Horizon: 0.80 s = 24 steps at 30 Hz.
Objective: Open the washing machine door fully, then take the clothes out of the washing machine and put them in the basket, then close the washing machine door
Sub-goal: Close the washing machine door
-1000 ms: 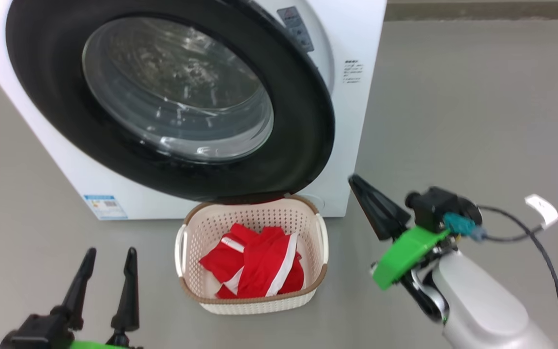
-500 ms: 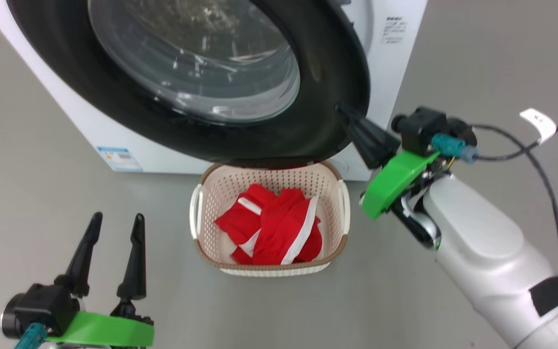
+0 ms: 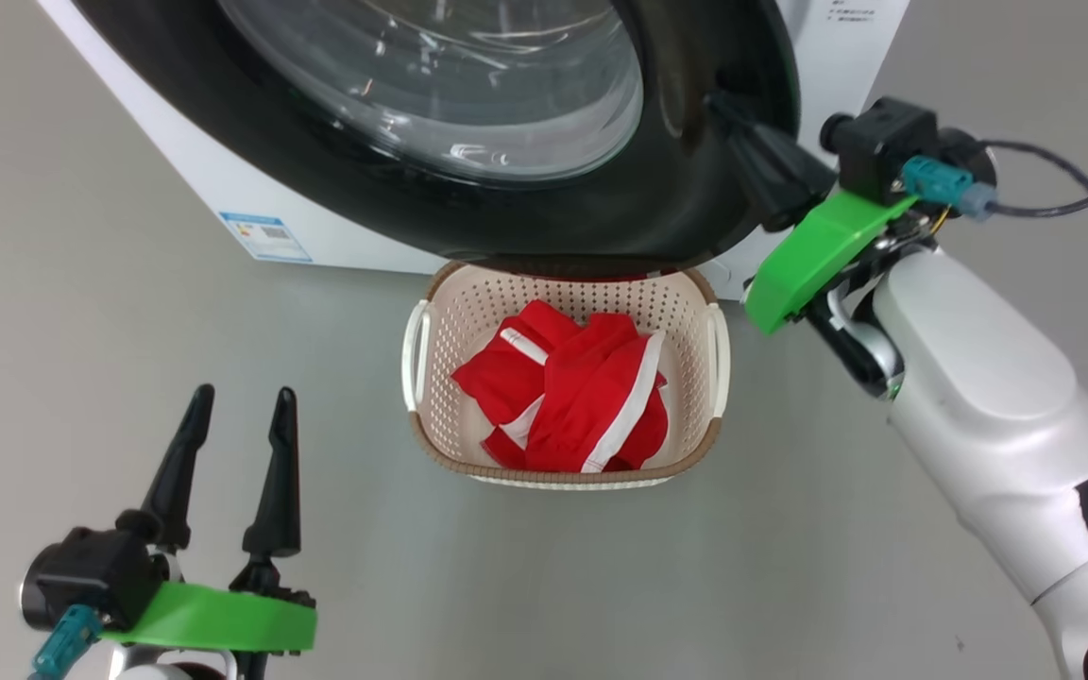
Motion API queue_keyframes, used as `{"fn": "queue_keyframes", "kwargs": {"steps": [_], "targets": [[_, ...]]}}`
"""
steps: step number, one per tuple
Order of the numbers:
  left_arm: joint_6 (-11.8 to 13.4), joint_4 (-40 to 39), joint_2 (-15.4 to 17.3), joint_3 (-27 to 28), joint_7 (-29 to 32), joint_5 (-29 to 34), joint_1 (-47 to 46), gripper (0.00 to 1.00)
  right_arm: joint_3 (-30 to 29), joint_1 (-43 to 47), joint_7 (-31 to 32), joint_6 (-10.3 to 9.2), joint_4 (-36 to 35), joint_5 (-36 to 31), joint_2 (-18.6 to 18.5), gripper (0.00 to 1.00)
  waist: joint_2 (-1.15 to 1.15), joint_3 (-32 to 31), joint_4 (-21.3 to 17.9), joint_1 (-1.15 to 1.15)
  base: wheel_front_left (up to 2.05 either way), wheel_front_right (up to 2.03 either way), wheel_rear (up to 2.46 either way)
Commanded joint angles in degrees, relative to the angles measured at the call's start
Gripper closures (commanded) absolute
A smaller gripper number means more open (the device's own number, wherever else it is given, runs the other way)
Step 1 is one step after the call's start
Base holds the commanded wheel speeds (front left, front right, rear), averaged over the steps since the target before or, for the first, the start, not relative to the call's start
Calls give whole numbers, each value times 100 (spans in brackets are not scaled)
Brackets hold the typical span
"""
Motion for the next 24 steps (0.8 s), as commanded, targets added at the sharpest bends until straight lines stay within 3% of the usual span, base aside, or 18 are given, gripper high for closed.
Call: {"fn": "queue_keyframes", "kwargs": {"steps": [1, 24], "targets": [[-30, -136, 96, 166, -51, -19, -209, 0, -36, -121, -37, 36, -82, -85, 37, 100, 0, 62, 48, 0, 0, 0, 0], [-31, -45, 5, -97, -51, -14, -389, 0, -824, -751, -37, 36, 197, -416, -260, 100, 0, 395, 414, 0, 0, 0, 0]]}}
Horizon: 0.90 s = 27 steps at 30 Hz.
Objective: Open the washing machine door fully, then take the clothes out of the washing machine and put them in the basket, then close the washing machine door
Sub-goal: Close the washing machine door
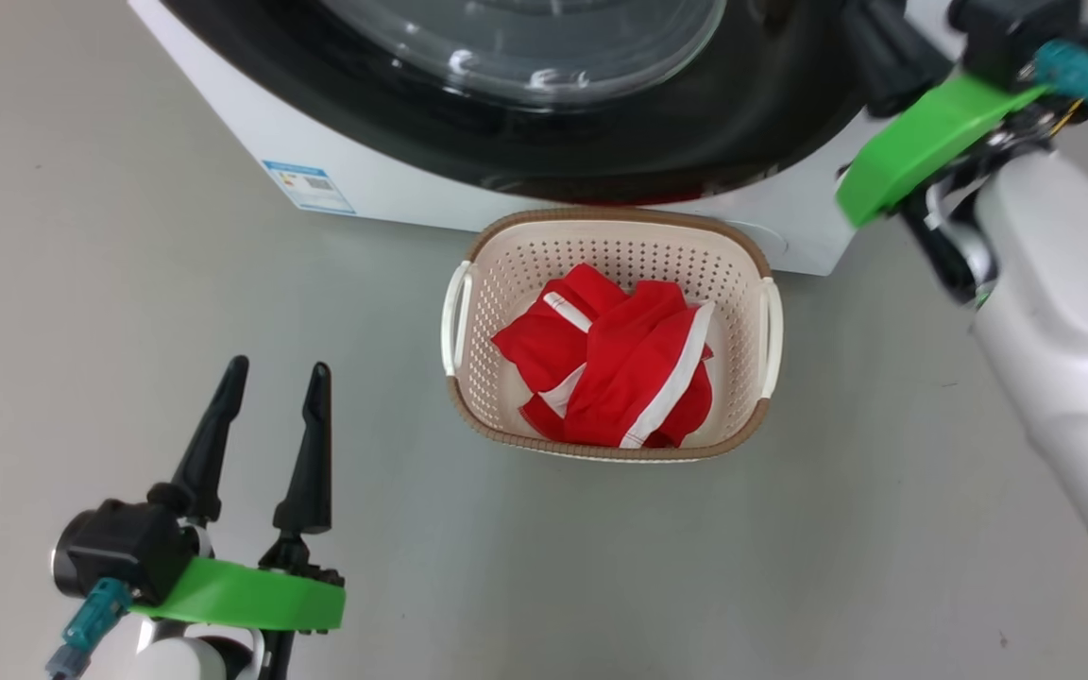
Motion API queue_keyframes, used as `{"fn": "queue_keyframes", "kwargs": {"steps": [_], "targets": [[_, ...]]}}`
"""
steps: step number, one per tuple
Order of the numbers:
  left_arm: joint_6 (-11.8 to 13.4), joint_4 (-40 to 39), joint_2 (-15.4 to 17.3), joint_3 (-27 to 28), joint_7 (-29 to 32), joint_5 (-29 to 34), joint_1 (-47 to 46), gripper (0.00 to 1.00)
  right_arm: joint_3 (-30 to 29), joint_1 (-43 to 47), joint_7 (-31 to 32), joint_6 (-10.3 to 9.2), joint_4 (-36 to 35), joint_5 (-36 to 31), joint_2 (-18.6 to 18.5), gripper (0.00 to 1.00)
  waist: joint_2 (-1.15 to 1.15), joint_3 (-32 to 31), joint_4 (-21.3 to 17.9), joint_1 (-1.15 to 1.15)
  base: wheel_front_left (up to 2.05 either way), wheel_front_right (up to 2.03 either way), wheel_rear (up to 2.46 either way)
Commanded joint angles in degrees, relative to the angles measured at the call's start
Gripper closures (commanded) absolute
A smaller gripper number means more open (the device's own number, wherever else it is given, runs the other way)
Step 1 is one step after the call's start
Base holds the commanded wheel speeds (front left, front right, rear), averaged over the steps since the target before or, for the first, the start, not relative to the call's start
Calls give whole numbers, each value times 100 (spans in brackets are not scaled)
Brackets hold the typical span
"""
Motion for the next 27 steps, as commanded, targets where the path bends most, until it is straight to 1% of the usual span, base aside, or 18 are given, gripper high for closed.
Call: {"fn": "queue_keyframes", "kwargs": {"steps": [1, 10, 15, 20, 21, 22, 23, 27], "targets": [[-31, -107, 84, 150, -51, -16, -105, 0, -90, -194, -37, -6, -101, -43, 15, 100, 0, 40, 45, 0, 0, 0, 0], [-31, -209, 70, 40, -51, 18, -239, 0, -421, -422, -37, -6, -83, -344, -63, 100, 0, 185, 124, 0, 0, 0, 0], [-31, -351, 65, -32, -51, 57, -305, 0, -263, -431, -37, -6, -12, -370, -9, 100, 0, 228, 80, 0, 0, 0, 0], [-31, -365, 64, -31, -51, -23, -313, 0, -122, -270, -37, -6, -162, -220, 48, 100, 0, 200, -31, 0, 0, 0, 0], [-31, -357, 63, -21, -51, -48, -309, 0, -117, -216, -37, -6, -229, -207, 57, 70, 0, 189, -58, 0, 0, 0, 0], [-31, -347, 63, -3, -51, -70, -305, 0, -111, -151, -37, -6, -299, -200, 67, 55, 0, 171, -90, 0, 0, 0, 0], [-31, -334, 63, 17, -51, -88, -302, 0, -121, -80, -37, -6, -384, -195, 74, 0, 0, 151, -120, 0, 0, 0, 0], [-31, -292, 63, 61, -51, -111, -302, 0, -297, 288, -37, -6, -862, -245, 116, 0, 0, 48, -273, 0, 0, 0, 0]]}}
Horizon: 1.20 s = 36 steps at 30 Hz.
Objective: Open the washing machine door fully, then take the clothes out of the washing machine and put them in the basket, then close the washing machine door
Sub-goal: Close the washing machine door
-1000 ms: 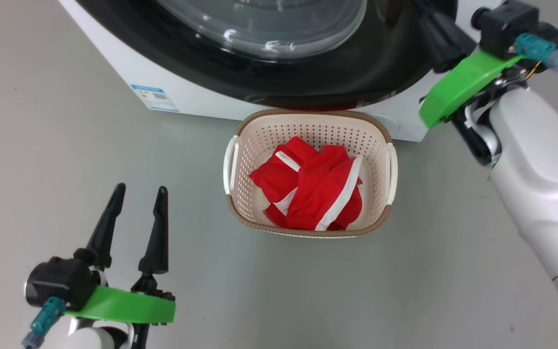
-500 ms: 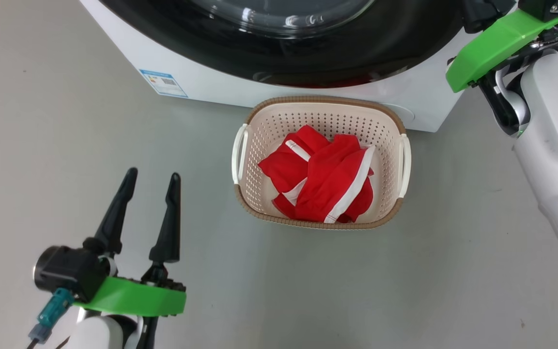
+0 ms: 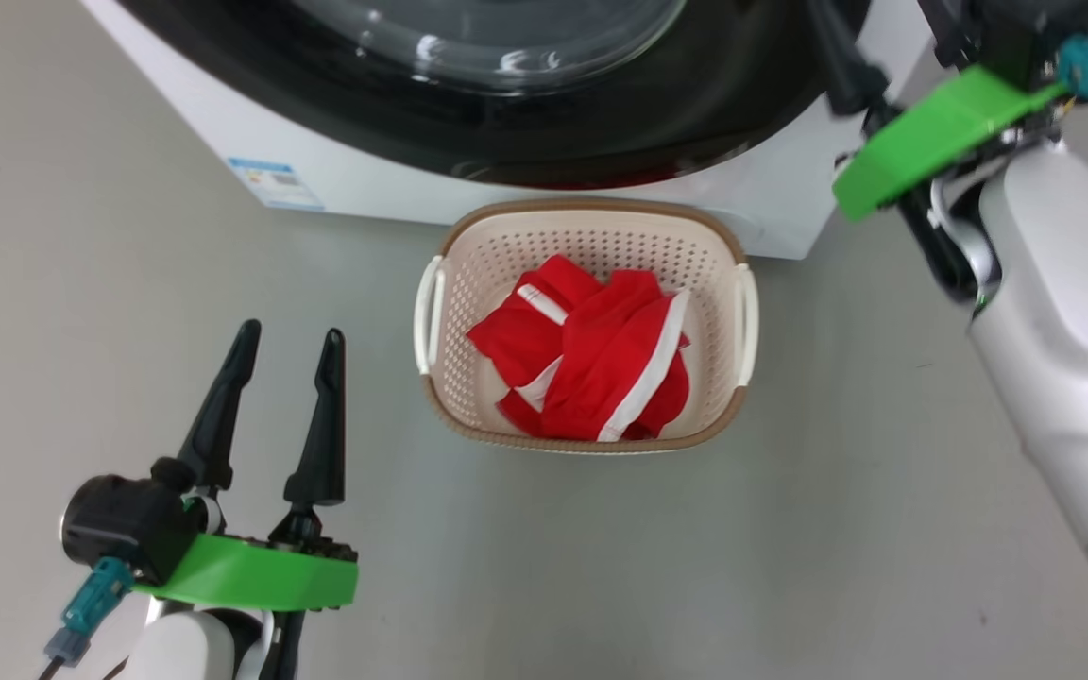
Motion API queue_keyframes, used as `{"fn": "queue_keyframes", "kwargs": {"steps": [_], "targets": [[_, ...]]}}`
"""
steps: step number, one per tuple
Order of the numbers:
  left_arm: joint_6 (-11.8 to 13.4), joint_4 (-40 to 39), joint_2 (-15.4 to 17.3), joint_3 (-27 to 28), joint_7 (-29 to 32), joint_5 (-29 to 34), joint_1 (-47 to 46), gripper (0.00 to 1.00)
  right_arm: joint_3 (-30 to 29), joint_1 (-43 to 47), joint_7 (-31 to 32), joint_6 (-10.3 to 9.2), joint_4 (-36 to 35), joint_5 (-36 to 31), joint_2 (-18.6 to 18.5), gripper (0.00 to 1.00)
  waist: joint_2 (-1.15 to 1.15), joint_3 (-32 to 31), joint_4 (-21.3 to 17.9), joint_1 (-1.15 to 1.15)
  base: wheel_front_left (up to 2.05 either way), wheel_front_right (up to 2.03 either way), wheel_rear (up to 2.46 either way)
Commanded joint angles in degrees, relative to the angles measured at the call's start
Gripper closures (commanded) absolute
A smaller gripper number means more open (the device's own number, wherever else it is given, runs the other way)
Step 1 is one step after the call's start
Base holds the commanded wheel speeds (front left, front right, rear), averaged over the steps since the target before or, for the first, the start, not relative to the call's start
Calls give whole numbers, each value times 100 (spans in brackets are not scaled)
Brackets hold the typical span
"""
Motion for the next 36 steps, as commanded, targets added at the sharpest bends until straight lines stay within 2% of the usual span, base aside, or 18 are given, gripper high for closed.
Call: {"fn": "queue_keyframes", "kwargs": {"steps": [1, 12, 25, 36], "targets": [[-31, -109, 94, 202, -45, -6, -65, 0, -93, 299, -29, -22, -324, -23, 126, 0, 0, -114, -137, 0, 0, 0, 0], [-31, -40, 93, 265, -45, -17, 1, 0, -856, 1722, -29, -22, -1486, -565, 361, 0, 0, -497, -706, 0, 0, 0, 0], [-31, 159, 138, 449, -45, 36, 101, 0, -1476, 2742, -29, -22, -2034, -944, 546, 0, 0, -902, -1177, 0, 0, 0, 0], [-31, 179, 199, 592, -45, -199, 383, 0, -1870, 3557, -29, -22, -2354, -1021, 685, 0, 0, -1291, -1487, 0, 0, 0, 0]]}}
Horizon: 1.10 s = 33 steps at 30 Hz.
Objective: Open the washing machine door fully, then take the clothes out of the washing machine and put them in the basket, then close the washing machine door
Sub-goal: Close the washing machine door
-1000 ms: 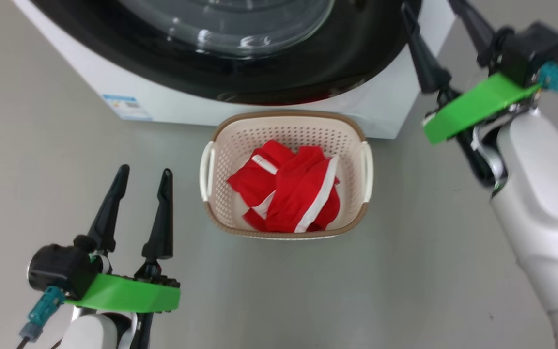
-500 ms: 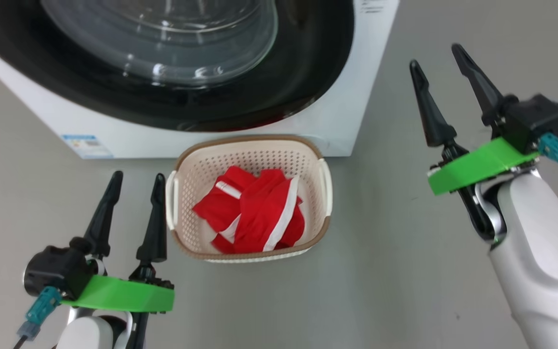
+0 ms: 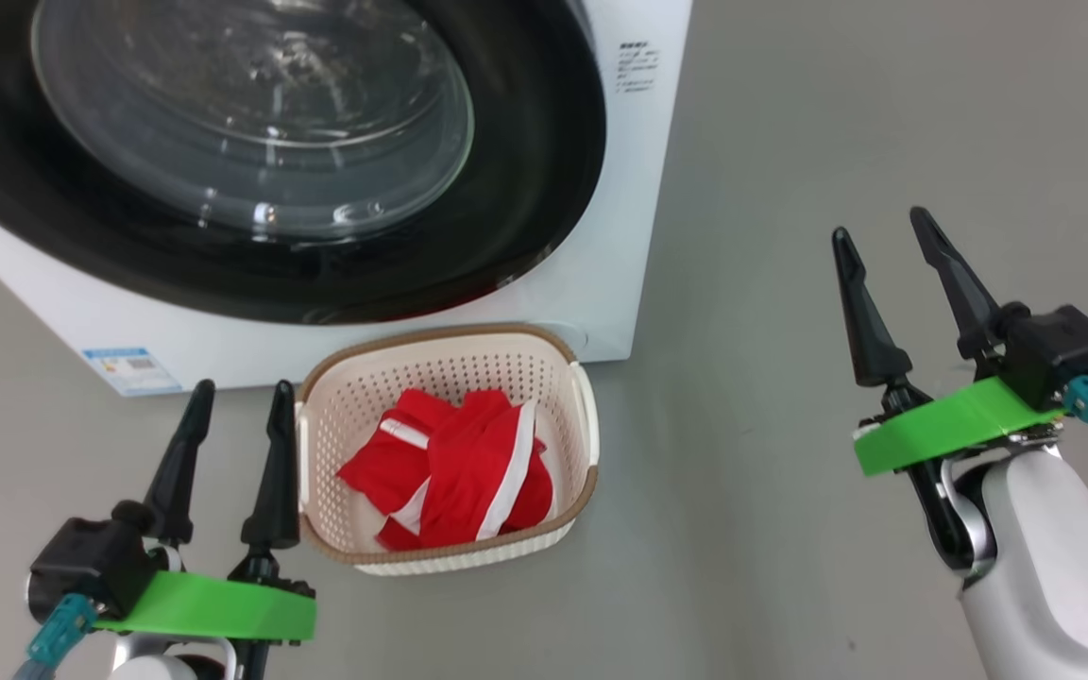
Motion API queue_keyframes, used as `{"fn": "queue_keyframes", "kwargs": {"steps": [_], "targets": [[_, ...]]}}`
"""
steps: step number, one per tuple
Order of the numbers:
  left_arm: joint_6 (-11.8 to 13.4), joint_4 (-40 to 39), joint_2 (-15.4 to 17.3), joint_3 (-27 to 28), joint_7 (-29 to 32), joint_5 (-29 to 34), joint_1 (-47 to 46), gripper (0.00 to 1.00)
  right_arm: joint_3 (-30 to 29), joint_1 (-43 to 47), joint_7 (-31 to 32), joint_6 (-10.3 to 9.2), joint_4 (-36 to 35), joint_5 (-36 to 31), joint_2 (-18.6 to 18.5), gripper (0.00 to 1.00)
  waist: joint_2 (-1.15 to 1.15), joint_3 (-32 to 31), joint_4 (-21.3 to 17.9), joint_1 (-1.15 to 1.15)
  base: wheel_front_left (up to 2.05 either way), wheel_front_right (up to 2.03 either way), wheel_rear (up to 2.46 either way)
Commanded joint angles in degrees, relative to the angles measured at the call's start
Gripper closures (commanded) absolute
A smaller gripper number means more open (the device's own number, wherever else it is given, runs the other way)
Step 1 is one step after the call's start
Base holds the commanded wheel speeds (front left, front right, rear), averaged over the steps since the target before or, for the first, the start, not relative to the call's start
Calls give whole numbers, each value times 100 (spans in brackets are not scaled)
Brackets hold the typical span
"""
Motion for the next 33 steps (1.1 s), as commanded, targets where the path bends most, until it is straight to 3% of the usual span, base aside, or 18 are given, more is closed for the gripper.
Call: {"fn": "queue_keyframes", "kwargs": {"steps": [1, 9, 16, 33], "targets": [[-31, -124, 132, 213, -45, -53, 21, 0, 67, 57, -29, -6, -195, -51, 15, 0, 0, -124, -103, 0, 0, 0, 0], [-31, -142, 184, 282, -45, 30, 269, 0, -211, 603, -29, -6, -537, 9, 32, 0, 0, -432, -205, 0, 0, 0, 0], [-31, -435, 239, 375, -45, 495, 594, 0, -149, 1036, -29, -6, -753, 141, 36, 0, 0, -673, -304, 0, 0, 0, 0], [-31, -576, 109, 537, -45, 552, 1189, 0, -412, 2034, -29, -6, -1121, 262, 117, 0, 0, -1053, -358, 0, 0, 0, 0]]}}
